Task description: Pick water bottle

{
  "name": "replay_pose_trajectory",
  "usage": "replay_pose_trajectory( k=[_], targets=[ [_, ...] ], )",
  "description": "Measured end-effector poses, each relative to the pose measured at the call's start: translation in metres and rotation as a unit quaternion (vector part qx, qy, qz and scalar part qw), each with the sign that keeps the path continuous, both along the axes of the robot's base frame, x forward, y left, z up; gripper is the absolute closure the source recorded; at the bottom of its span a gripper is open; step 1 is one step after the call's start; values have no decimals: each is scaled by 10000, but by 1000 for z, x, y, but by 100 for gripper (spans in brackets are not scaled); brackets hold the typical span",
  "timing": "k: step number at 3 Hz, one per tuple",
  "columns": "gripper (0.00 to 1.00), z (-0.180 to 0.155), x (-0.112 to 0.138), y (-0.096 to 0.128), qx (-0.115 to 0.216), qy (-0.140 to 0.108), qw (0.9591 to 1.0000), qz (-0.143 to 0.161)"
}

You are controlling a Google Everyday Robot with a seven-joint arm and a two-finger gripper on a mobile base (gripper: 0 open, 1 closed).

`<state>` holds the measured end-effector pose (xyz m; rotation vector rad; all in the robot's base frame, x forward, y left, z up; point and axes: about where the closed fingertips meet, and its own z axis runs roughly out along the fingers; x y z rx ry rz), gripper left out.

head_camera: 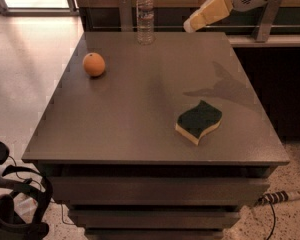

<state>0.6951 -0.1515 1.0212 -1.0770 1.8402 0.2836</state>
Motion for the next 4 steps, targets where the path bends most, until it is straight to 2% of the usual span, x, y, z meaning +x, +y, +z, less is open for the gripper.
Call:
replay_pose_trajectory(
  k=[1,2,3,4],
  targets=[
    [0,-11,43,17,364,-124,9992,-68],
    [0,-25,78,34,1152,-235,9931,-35],
    [0,-33,104,43,1835,-382,9823,-44],
    [0,-31,116,42,2303,-646,9710,-59]
  ],
)
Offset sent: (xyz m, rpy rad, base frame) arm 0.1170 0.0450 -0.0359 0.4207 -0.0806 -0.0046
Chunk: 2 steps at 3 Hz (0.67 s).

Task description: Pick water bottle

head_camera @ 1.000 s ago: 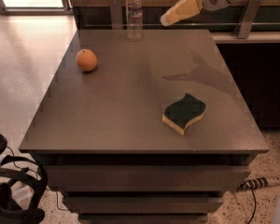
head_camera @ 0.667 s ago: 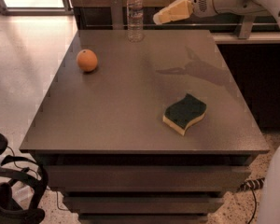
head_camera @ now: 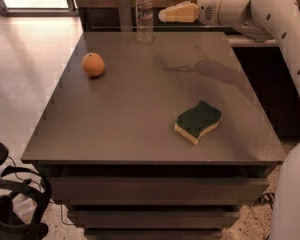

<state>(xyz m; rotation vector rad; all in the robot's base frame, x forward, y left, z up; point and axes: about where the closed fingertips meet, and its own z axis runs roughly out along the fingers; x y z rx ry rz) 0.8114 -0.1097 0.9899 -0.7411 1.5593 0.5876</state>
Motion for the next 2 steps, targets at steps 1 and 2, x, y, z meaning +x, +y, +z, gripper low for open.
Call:
replay_pose_trajectory(
  k=[1,2],
  targets=[
    [0,0,0,0,0,0,10000,1],
    [0,-1,10,6,-203,36,9998,-15]
  ],
)
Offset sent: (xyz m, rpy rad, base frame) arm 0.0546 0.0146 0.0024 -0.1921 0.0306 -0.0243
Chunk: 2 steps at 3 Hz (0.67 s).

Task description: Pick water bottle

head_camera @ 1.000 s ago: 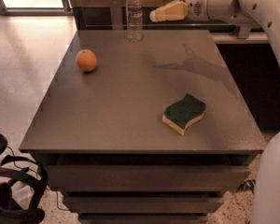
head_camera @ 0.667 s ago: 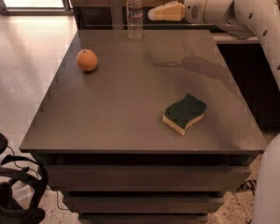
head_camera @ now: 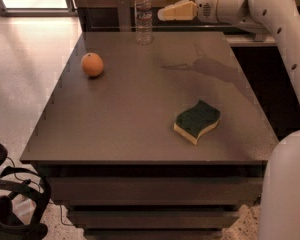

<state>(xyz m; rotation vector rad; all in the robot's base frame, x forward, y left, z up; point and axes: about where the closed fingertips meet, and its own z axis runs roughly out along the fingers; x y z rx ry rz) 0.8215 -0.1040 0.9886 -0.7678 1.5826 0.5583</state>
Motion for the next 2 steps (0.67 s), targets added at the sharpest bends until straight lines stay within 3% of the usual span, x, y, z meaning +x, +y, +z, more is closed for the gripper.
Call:
replay_pose_trajectory(
  k=[1,2],
  targets=[
    [0,-11,25,16,-414,95,9990,-118],
    [0,-28,44,27,-458,195,9984,-254]
  ],
)
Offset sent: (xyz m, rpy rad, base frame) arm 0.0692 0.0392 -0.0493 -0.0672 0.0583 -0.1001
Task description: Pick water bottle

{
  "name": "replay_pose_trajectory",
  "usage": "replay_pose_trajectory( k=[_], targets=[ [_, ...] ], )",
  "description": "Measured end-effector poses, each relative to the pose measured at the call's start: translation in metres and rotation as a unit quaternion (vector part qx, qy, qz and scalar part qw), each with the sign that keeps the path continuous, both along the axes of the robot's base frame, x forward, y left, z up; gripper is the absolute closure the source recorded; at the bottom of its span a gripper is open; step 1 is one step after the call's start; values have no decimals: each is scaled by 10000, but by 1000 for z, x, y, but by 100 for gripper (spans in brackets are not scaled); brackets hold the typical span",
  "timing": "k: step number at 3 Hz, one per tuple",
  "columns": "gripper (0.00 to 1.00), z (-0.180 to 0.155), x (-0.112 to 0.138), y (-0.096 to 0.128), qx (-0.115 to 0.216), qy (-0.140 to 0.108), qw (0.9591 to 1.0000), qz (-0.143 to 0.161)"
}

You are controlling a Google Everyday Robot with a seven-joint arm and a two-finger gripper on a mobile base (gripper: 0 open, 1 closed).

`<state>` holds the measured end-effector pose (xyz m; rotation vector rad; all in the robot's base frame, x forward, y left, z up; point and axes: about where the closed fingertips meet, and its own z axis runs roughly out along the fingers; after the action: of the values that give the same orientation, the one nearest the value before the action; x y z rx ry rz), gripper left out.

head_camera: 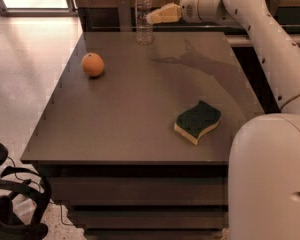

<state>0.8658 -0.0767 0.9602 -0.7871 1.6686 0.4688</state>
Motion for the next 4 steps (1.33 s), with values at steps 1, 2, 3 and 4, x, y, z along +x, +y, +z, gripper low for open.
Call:
replay_pose_trajectory(
  k=[1,2,3,4],
  targets=[
    [0,-14,14,10,118,58,9999,-106],
    [0,-19,24,17,240,47,9996,-130],
    [0,-20,35,31,333,-36,9994,-22],
    [0,-22,50,53,553,-111,9983,167]
  ],
)
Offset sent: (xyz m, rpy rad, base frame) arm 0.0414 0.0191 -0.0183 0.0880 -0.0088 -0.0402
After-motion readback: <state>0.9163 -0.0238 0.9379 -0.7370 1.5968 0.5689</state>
